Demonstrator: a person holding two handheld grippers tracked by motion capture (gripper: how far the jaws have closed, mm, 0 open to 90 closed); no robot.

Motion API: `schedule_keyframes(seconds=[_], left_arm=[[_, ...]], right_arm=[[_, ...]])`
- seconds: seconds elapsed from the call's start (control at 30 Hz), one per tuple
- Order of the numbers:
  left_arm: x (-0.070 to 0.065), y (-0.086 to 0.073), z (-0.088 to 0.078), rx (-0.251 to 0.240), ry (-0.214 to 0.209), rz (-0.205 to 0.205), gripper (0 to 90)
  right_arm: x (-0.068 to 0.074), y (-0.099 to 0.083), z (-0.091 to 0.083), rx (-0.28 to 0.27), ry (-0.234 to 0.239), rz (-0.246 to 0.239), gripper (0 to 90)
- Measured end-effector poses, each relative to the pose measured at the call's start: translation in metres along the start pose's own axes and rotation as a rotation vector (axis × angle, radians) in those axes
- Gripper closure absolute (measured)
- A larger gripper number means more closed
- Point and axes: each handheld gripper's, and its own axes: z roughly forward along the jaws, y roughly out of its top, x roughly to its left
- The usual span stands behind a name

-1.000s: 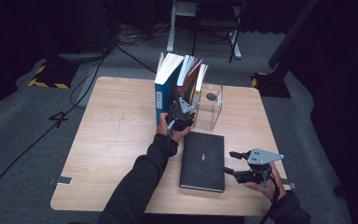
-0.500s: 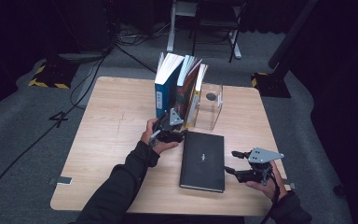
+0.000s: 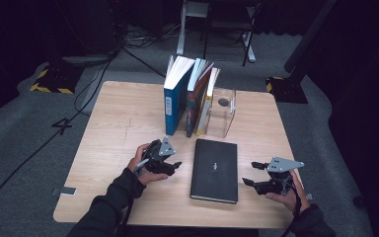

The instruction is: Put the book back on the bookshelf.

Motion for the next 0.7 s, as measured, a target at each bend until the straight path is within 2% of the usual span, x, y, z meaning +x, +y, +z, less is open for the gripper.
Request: schedule_keyframes(seconds=[0.17, 0.3, 0.4, 0.5, 0.6, 0.67, 0.7], left_arm=[[-0.007, -0.017, -0.012, 0.025, -0.001, 0.008, 27.8], [-0.018, -0.037, -0.02, 0.002, -0.006, -0.035, 26.5], [-0.026, -0.048, -0.024, 0.02, -0.031, -0.037, 25.6], [-0.036, -0.055, -0.026, 0.031, -0.059, -0.049, 24.8], [-0.048, -0.058, -0.027, 0.03, -0.082, -0.044, 24.9], [-0.056, -0.06, -0.028, 0.02, -0.12, -0.044, 24.9], [-0.059, -0.06, -0.027, 0.023, -0.123, -0.03, 24.9]], right_arm=[[-0.003, -0.007, 0.001, 0.033, -0.006, 0.009, 28.1], [-0.004, -0.013, 0.004, 0.066, 0.017, 0.019, 28.3], [-0.003, -0.014, 0.007, 0.09, 0.029, 0.006, 28.3], [0.0, -0.015, 0.011, 0.116, 0.074, -0.012, 30.0], [0.006, -0.015, 0.015, 0.139, 0.119, -0.061, 30.9], [0.011, -0.014, 0.019, 0.15, 0.126, -0.097, 30.9], [0.012, -0.014, 0.021, 0.152, 0.132, -0.1, 30.9]])
